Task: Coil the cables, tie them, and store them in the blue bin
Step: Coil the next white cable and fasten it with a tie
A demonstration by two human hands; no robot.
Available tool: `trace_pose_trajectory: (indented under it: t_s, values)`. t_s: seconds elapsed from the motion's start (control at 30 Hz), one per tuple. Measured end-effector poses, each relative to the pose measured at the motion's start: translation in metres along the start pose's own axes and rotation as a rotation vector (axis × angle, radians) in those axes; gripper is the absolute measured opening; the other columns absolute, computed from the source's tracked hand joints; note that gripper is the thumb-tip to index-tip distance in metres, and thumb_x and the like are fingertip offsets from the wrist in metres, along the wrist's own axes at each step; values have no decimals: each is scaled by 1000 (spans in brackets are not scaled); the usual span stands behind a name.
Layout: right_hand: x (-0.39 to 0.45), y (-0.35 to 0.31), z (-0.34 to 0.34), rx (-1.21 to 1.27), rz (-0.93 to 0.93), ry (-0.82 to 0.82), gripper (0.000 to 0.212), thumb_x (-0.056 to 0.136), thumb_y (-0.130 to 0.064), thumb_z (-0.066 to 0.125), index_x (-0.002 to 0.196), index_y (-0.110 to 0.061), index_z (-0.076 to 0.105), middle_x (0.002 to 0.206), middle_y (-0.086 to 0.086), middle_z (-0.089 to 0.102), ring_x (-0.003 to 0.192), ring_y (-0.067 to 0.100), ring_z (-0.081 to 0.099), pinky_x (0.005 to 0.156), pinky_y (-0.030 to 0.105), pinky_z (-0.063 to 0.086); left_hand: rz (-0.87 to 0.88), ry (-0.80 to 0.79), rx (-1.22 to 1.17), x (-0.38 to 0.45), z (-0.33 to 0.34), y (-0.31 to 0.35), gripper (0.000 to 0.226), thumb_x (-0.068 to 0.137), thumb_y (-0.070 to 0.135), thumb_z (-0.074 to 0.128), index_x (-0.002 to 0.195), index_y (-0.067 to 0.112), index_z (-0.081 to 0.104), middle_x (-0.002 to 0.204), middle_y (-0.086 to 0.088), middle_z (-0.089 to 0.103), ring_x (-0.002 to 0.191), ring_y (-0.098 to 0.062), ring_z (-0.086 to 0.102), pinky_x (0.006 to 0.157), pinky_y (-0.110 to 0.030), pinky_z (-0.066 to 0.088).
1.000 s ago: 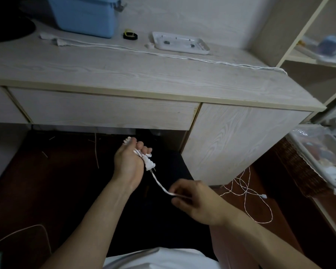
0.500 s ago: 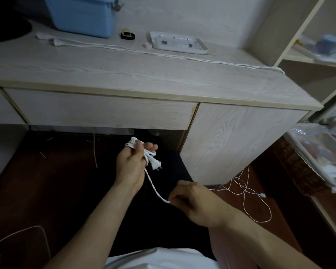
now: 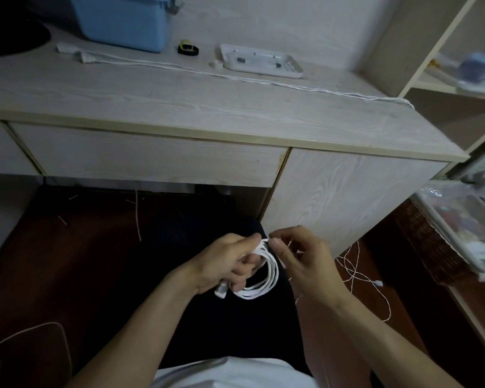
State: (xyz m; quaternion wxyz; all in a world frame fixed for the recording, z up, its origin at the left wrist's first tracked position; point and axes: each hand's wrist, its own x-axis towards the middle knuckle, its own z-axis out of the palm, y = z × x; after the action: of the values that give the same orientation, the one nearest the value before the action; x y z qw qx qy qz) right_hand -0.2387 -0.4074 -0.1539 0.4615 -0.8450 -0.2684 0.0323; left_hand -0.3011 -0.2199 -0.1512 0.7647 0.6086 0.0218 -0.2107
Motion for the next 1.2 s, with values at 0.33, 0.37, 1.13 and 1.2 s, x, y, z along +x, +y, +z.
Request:
trace_pose_trajectory:
  t_s: [0.33,0.37,1.13,1.2]
  values:
    - [-1,-6,1,392,148,-283,29,97,-26,53,117,-8,65,66,1,58,51,12,48,47,22,40,99,300,-547,8,1,-3,46,101,34,39,57,19,35,43,5,18,35,-9,15,40,-25,25]
    - [0,-5,1,385,163,-255,25,98,-23,55,115,-8,66,69,4,61,51,11,49,47,21,40,133,365,-612,10,-2,-2,47,101,33,38,56,20,34,42,6,17,35,-10,14,39,-24,24]
    - [-11,-14,13,-223,-242,-592,16,101,-23,53,105,-17,67,89,-11,66,77,4,62,70,25,50,441,763,-35,27,-22,-20,14,103,6,41,100,14,51,64,6,57,67,-11,58,81,-34,50]
    - [-10,-16,12,-228,-298,-534,16,101,-22,53,100,-15,68,79,-16,58,67,1,55,64,19,44,372,624,217,22,-19,-19,16,102,7,42,102,18,53,71,3,60,71,-11,60,77,-32,48]
